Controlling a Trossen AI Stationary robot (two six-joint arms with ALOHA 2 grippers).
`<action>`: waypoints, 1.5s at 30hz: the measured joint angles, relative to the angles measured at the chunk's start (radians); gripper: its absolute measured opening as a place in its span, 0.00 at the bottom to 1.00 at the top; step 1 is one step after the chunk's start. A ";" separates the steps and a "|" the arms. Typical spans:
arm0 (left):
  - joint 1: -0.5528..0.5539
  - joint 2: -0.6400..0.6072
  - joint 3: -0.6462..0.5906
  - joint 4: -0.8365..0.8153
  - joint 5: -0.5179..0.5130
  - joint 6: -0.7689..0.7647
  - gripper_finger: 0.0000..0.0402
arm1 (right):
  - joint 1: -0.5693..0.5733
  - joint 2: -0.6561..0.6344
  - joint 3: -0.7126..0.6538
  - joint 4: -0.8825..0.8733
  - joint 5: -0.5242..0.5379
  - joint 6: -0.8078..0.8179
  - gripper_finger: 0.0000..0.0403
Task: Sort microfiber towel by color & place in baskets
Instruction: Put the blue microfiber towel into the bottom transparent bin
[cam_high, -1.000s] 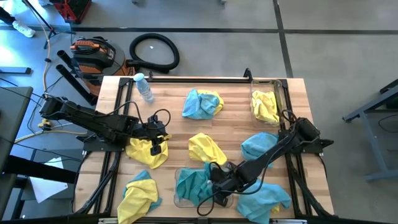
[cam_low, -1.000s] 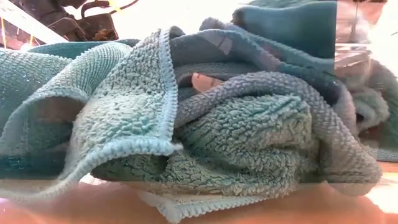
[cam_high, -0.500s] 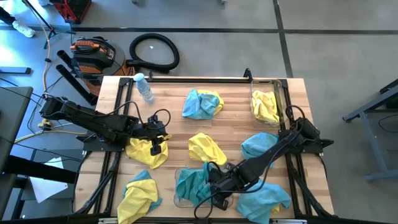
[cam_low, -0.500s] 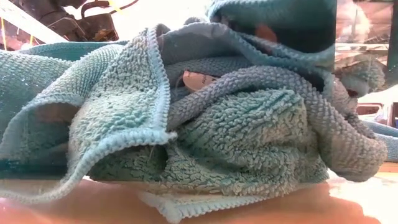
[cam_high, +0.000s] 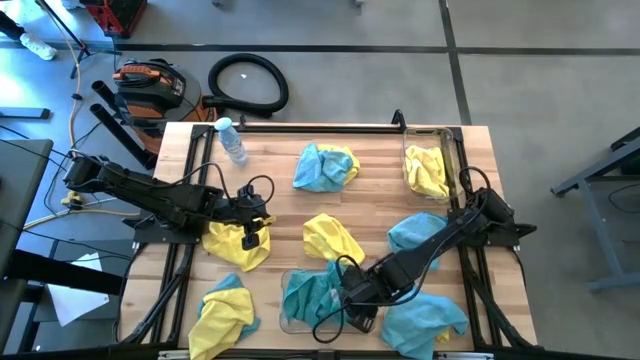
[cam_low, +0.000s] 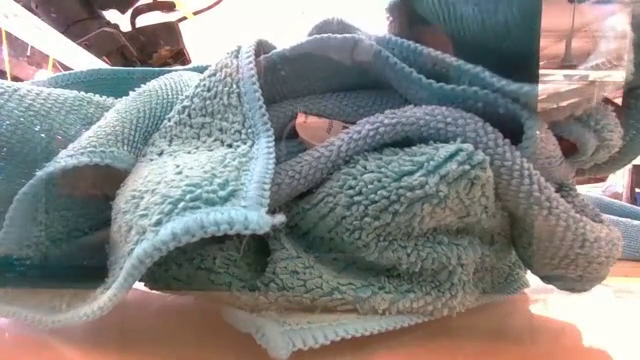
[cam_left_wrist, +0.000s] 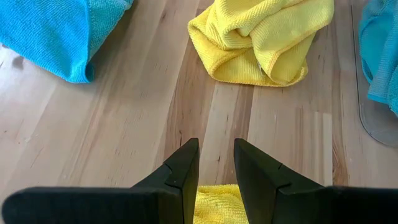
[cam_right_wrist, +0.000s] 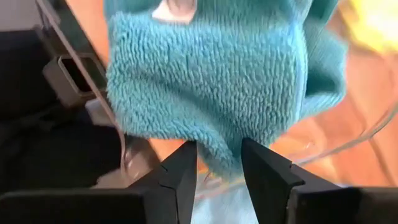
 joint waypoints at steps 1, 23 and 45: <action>0.000 0.000 0.000 0.000 0.000 0.000 0.22 | -0.005 0.000 0.000 -0.003 -0.020 -0.001 0.30; 0.000 0.000 0.000 0.000 0.000 0.000 0.22 | -0.031 0.054 0.162 0.059 0.223 -0.312 0.16; 0.000 0.000 0.000 0.000 0.000 0.000 0.22 | -0.038 0.293 0.162 -0.014 0.059 -0.335 0.01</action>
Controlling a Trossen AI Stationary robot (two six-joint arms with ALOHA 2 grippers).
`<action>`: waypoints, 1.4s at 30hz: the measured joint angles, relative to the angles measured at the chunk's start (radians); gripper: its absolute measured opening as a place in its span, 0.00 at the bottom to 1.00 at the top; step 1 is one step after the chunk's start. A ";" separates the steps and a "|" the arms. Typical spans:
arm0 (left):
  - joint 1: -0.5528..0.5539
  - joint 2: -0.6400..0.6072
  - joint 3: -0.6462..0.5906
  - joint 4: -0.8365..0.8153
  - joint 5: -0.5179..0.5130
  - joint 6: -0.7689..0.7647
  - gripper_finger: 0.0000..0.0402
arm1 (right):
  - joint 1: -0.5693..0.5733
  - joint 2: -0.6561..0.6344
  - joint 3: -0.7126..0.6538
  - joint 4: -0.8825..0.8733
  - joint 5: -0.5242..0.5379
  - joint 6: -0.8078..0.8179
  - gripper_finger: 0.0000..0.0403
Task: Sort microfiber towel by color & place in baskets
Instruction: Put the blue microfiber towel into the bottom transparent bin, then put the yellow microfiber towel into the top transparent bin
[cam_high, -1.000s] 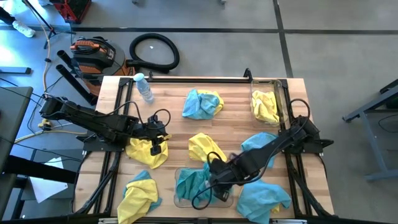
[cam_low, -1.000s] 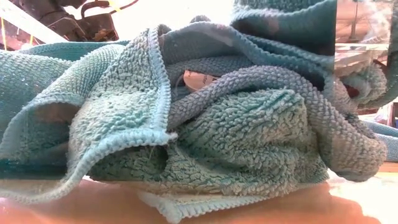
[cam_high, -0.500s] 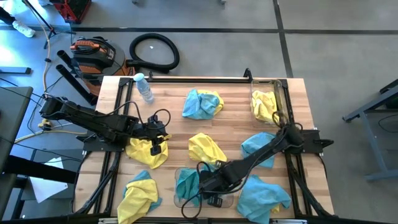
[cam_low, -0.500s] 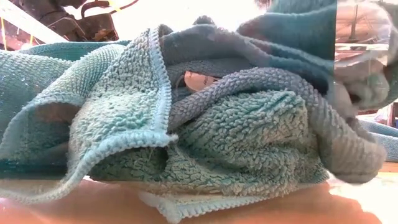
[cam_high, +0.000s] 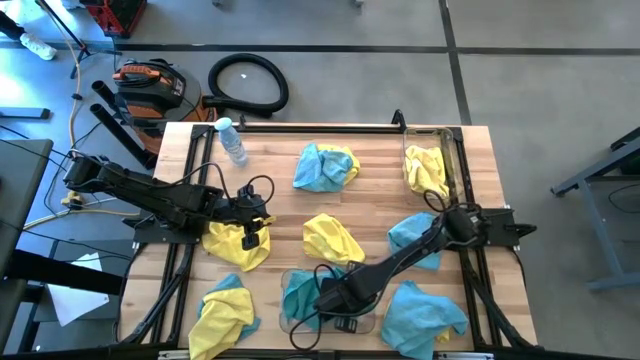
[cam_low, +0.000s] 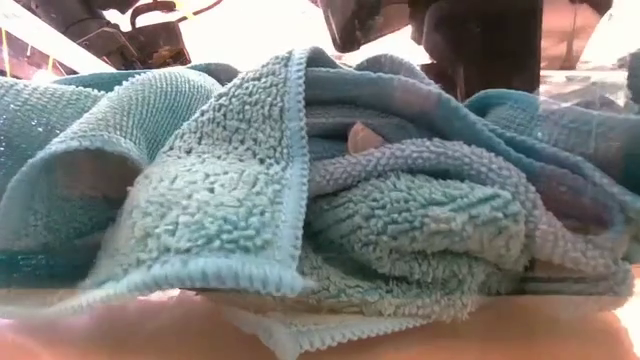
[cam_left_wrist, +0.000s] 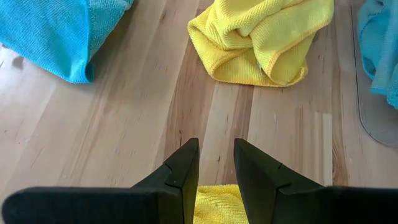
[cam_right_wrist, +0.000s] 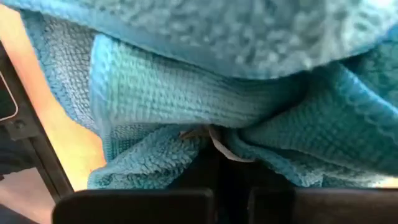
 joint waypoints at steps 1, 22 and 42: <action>0.000 0.000 0.000 0.000 0.000 0.000 0.22 | 0.000 -0.005 0.000 0.000 0.002 0.001 0.01; 0.000 0.000 0.000 0.000 0.000 0.000 0.22 | 0.035 -0.039 0.346 -0.360 0.281 -0.044 0.00; -0.011 0.000 -0.030 0.002 0.027 -0.008 0.22 | -0.091 -0.162 0.340 -0.459 0.495 -0.292 0.00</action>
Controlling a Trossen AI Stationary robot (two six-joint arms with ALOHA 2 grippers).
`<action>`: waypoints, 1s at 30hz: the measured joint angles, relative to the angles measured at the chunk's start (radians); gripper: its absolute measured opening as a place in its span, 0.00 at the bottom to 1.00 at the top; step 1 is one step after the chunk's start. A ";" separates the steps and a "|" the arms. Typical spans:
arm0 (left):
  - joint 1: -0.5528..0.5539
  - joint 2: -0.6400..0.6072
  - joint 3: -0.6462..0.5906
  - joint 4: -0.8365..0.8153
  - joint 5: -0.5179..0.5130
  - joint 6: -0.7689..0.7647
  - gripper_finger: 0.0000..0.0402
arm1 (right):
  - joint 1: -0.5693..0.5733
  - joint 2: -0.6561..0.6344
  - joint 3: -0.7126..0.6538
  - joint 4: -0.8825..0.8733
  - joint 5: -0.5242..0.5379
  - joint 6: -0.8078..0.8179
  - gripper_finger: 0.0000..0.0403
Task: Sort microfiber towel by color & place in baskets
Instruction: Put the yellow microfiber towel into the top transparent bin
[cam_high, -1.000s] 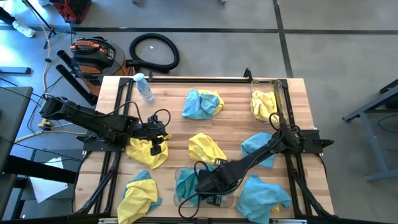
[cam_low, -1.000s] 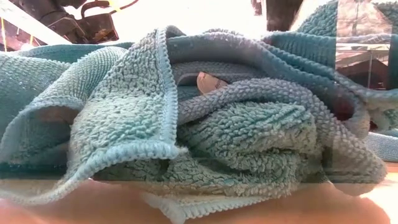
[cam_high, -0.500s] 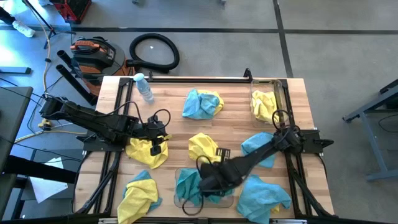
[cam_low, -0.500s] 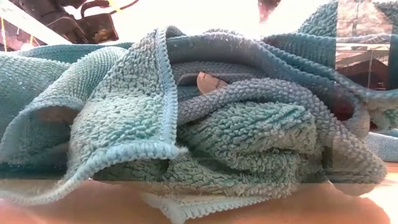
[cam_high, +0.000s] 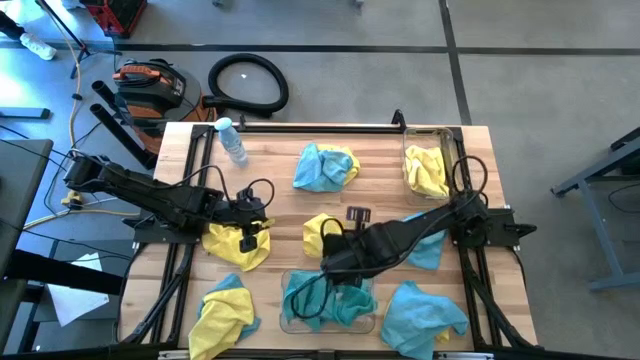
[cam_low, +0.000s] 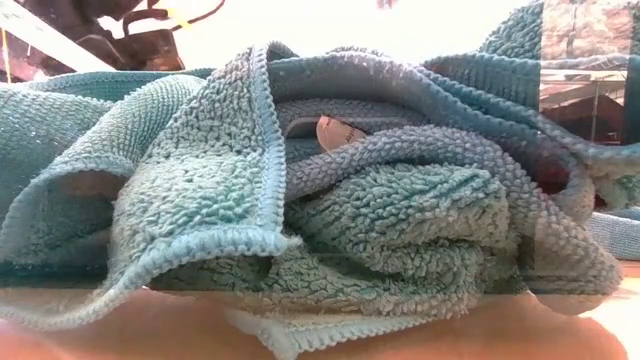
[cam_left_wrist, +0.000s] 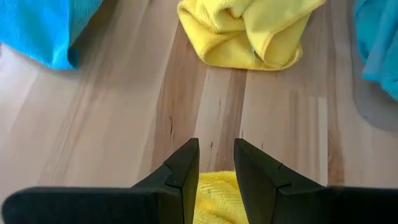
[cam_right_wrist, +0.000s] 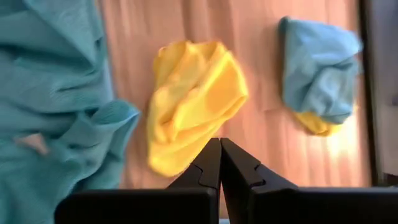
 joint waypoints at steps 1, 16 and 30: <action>0.000 0.000 -0.001 -0.007 0.000 0.000 0.22 | -0.007 -0.006 -0.014 0.017 0.006 -0.010 0.00; 0.000 0.000 -0.002 0.021 -0.002 0.029 0.22 | -0.107 -0.542 -0.979 0.813 -0.113 -0.039 0.00; 0.000 0.000 -0.002 0.298 -0.019 0.240 0.22 | -0.289 -0.796 -1.502 1.491 -0.109 -0.058 0.08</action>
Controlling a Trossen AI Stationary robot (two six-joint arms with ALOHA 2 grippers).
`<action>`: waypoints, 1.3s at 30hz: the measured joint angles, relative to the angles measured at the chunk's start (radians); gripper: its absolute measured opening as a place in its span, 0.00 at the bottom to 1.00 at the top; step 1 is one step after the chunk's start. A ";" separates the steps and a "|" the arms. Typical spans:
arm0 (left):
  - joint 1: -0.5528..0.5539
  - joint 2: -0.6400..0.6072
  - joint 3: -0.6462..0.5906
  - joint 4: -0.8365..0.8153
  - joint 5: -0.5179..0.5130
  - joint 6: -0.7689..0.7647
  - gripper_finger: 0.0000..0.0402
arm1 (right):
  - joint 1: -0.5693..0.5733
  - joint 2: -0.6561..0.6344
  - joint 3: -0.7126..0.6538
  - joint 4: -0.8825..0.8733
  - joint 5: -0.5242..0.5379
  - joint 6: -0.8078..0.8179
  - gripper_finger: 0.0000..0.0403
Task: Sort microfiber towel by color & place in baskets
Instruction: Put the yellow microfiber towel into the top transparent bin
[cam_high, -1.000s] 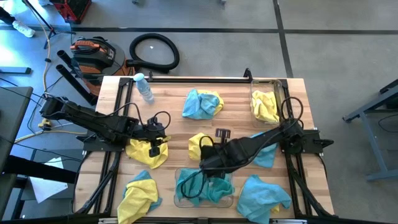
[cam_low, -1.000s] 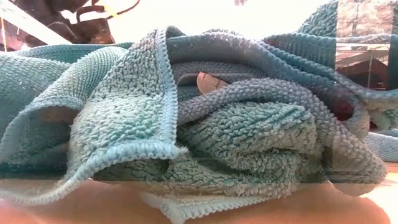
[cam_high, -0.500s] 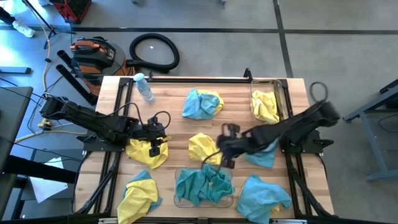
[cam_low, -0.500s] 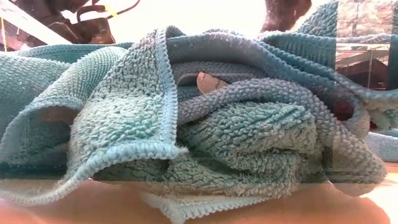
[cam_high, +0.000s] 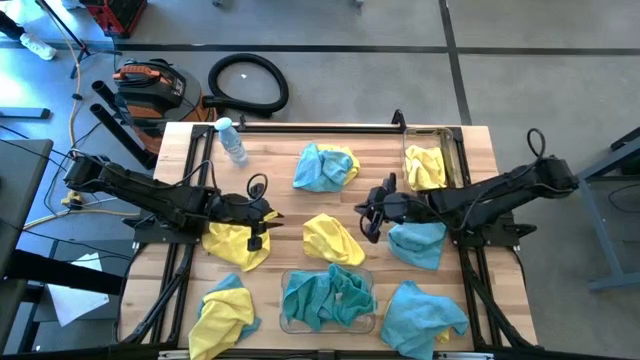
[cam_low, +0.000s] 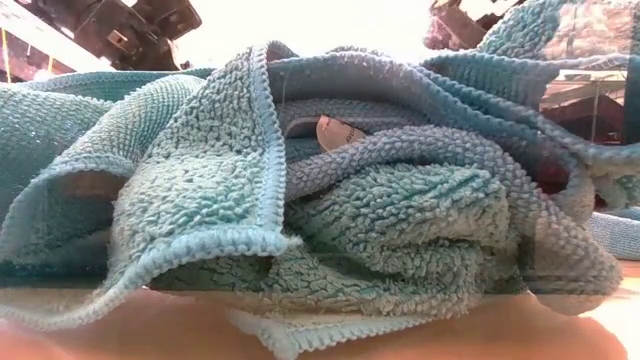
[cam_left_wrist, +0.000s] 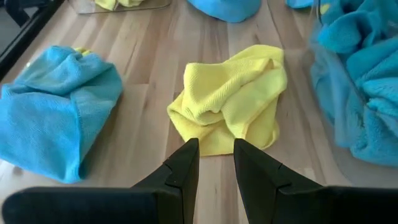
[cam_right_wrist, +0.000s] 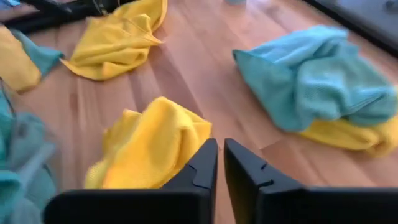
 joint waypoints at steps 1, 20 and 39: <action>0.000 0.000 0.000 -0.001 -0.006 0.004 0.22 | -0.007 0.008 0.000 0.002 -0.022 0.007 0.11; 0.000 0.000 0.000 -0.002 -0.020 -0.002 0.22 | 0.006 0.404 0.352 -0.140 -0.127 -0.207 0.57; 0.000 0.000 0.000 -0.012 -0.020 -0.003 0.22 | -0.105 0.714 0.634 -0.470 -0.409 -0.366 0.58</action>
